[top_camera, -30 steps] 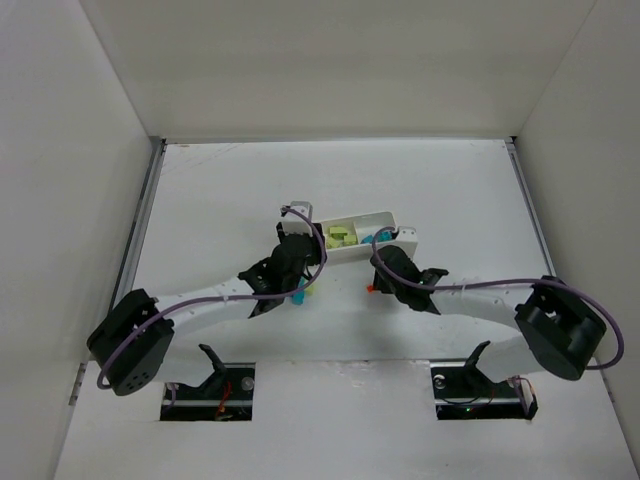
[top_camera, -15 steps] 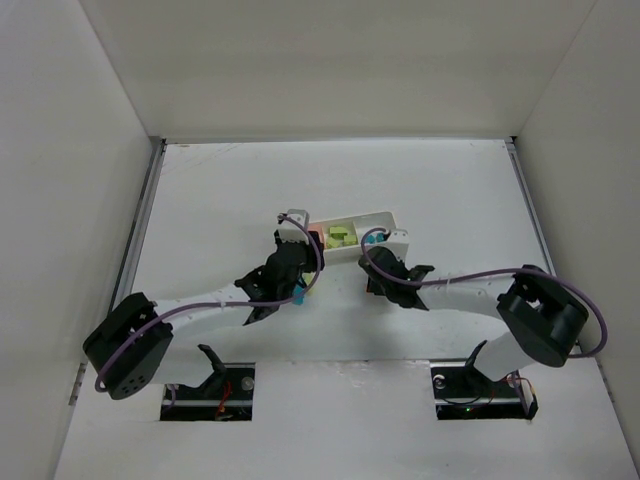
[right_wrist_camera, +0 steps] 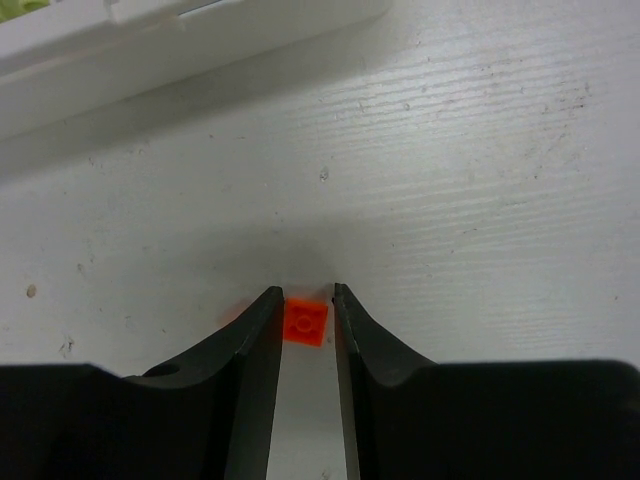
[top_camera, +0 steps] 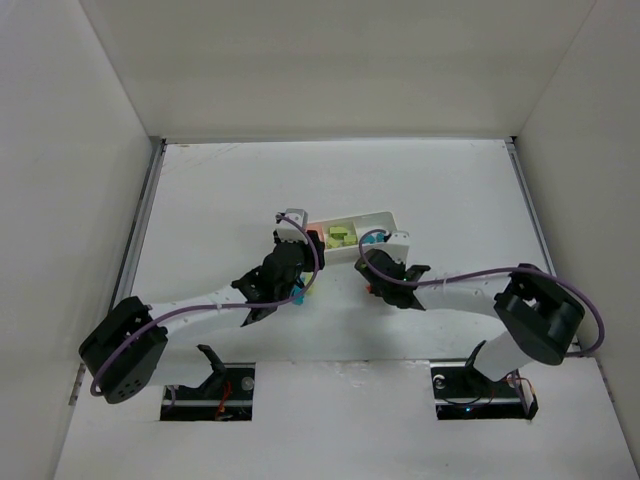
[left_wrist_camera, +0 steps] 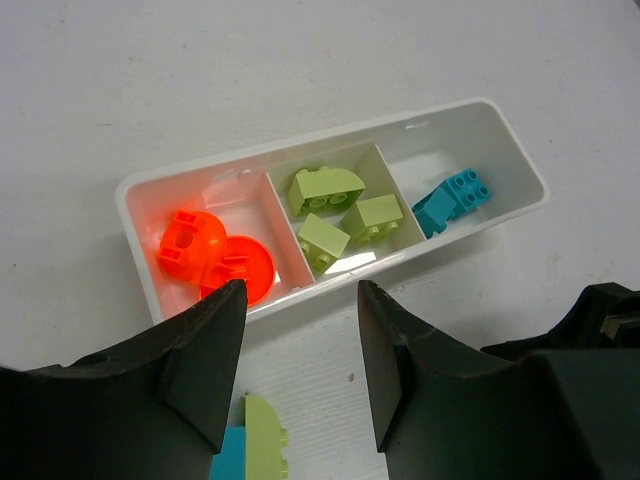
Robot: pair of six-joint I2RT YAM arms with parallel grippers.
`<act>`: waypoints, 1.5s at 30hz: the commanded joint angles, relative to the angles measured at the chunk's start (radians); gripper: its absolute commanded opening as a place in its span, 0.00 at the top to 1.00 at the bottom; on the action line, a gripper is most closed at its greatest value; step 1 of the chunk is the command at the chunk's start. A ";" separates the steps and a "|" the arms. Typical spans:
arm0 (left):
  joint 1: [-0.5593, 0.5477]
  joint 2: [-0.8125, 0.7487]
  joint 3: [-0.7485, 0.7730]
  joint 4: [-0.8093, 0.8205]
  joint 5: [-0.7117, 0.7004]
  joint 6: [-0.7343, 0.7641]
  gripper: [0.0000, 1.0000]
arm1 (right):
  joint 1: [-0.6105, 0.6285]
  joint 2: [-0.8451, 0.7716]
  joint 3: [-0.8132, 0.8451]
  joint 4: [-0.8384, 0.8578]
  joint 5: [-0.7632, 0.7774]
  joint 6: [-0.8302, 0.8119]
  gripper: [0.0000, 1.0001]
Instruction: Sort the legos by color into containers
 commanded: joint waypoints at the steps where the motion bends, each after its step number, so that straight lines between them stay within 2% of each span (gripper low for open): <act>1: 0.007 -0.030 -0.017 0.051 0.002 -0.010 0.54 | 0.018 0.031 0.029 -0.054 0.018 0.007 0.67; 8: 0.016 -0.031 -0.025 0.059 0.002 -0.010 0.54 | 0.050 0.037 0.030 -0.089 0.037 0.041 0.62; 17: 0.025 -0.053 -0.037 0.062 -0.006 -0.012 0.54 | 0.056 0.025 0.020 -0.088 0.056 0.061 0.76; 22: 0.062 -0.134 -0.079 0.071 -0.035 -0.024 0.55 | 0.056 -0.076 0.049 -0.095 0.100 0.015 0.77; 27: 0.129 -0.237 -0.146 0.088 -0.109 -0.076 0.55 | 0.056 -0.127 0.164 -0.008 0.037 -0.097 0.76; 32: 0.212 -0.310 -0.198 0.074 -0.112 -0.148 0.55 | 0.058 0.018 0.349 0.187 -0.110 -0.189 0.76; 37: 0.251 -0.324 -0.211 0.054 -0.090 -0.179 0.55 | 0.047 0.221 0.553 0.222 -0.164 -0.241 0.76; 41: 0.246 -0.303 -0.206 0.057 -0.083 -0.182 0.55 | 0.035 0.313 0.650 0.213 -0.187 -0.249 0.75; 43: 0.246 -0.297 -0.204 0.059 -0.083 -0.180 0.55 | 0.035 0.338 0.672 0.213 -0.189 -0.247 0.73; 45: 0.245 -0.292 -0.204 0.062 -0.083 -0.182 0.55 | 0.035 0.353 0.678 0.214 -0.189 -0.241 0.64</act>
